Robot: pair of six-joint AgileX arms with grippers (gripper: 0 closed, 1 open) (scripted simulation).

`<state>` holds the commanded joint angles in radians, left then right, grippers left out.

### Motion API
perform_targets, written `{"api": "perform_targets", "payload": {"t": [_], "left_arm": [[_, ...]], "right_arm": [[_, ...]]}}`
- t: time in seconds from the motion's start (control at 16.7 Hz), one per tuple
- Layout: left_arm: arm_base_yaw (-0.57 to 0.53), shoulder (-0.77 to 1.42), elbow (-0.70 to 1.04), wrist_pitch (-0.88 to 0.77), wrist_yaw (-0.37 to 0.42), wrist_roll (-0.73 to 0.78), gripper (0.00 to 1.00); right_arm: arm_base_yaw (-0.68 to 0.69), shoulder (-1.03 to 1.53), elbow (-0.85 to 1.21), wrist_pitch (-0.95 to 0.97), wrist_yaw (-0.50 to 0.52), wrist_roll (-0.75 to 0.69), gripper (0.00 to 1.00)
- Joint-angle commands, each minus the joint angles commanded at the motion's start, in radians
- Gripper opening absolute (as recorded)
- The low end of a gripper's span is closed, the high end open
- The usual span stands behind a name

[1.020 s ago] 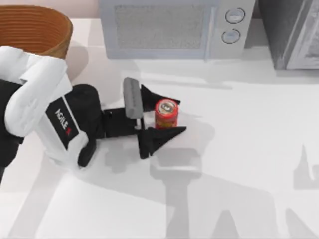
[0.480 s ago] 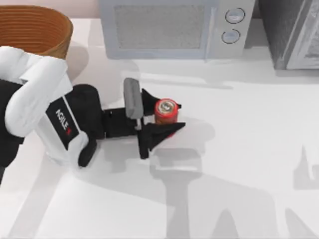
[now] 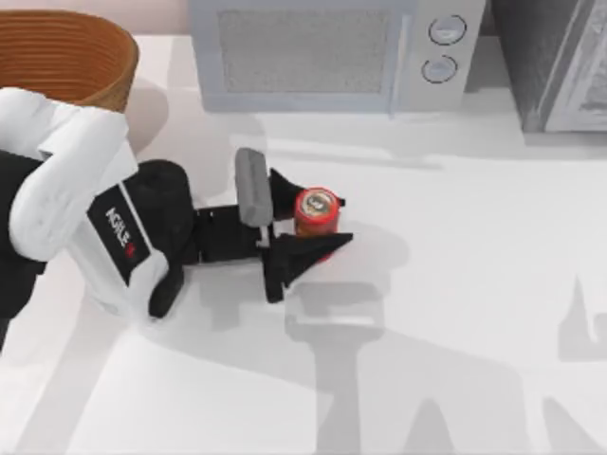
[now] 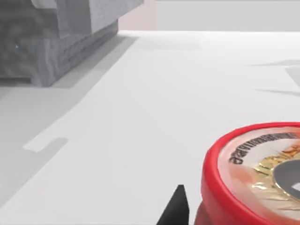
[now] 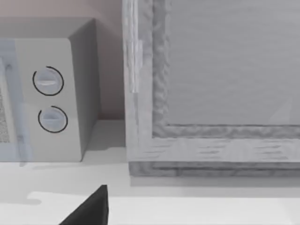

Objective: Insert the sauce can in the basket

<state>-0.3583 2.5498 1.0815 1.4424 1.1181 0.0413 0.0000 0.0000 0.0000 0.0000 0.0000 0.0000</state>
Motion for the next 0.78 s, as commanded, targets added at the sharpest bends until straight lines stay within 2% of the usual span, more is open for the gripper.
{"api": "perform_targets", "payload": {"t": [0.24,0.42,0.6,0.78], "left_arm": [[0.032,-0.104,0.028,-0.085,0.032,0.015,0.0],[0.108,-0.247,0.068,-0.22,0.076,0.038,0.0],[0.237,-0.381,0.116,-0.386,0.117,0.056,0.0],[0.413,-0.479,0.168,-0.556,0.143,0.052,0.0]], "right_arm": [[0.0,0.0,0.0,0.0,0.0,0.0,1.0],[0.0,0.0,0.0,0.0,0.0,0.0,1.0],[0.0,0.0,0.0,0.0,0.0,0.0,1.0],[0.0,0.0,0.0,0.0,0.0,0.0,1.0]]}}
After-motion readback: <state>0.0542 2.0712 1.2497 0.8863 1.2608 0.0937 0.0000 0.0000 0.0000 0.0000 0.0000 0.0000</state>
